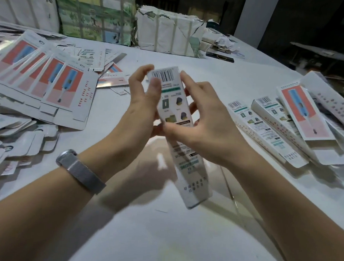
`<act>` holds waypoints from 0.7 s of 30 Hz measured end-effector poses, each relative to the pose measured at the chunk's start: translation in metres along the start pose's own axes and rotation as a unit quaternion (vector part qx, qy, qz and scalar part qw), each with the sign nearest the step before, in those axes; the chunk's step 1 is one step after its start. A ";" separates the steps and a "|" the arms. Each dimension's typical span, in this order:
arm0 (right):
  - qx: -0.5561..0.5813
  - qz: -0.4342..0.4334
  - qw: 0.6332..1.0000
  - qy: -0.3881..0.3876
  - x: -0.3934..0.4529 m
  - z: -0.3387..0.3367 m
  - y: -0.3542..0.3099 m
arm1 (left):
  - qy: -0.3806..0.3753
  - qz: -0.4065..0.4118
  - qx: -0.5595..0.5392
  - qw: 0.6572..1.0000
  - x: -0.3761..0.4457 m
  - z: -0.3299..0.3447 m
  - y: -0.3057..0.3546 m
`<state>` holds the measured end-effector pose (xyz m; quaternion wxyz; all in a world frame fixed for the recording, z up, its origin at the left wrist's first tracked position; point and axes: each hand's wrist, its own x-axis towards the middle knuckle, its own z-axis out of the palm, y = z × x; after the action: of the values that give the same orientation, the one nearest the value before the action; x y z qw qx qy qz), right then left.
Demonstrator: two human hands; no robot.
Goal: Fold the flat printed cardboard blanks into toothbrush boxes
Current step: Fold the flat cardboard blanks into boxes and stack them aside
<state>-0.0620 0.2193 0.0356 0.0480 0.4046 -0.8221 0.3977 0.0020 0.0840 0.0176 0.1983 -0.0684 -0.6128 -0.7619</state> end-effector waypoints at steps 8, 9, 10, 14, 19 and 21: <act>-0.097 0.138 0.985 0.024 0.010 -0.041 0.011 | 0.052 -0.017 0.258 0.965 0.005 -0.010 -0.013; -0.133 0.169 0.977 0.008 0.012 -0.048 0.018 | 0.069 -0.019 0.269 0.961 0.006 -0.013 -0.014; -0.181 0.193 0.964 -0.016 0.014 -0.055 0.027 | 0.087 -0.022 0.266 0.960 0.007 -0.018 -0.013; -0.299 0.245 0.920 -0.064 0.016 -0.070 0.064 | 0.124 -0.006 0.290 0.949 0.014 -0.036 -0.013; -0.316 0.280 0.907 -0.012 0.020 -0.086 0.092 | 0.163 -0.007 0.319 0.933 0.023 -0.060 -0.015; -0.325 0.296 0.898 0.007 0.019 -0.091 0.100 | 0.180 -0.016 0.331 0.926 0.027 -0.070 -0.017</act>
<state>-0.1670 0.3061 0.0436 0.0627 0.1017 -0.9871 0.1068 -0.0193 0.0139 -0.0055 0.3045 0.1488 -0.7851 -0.5185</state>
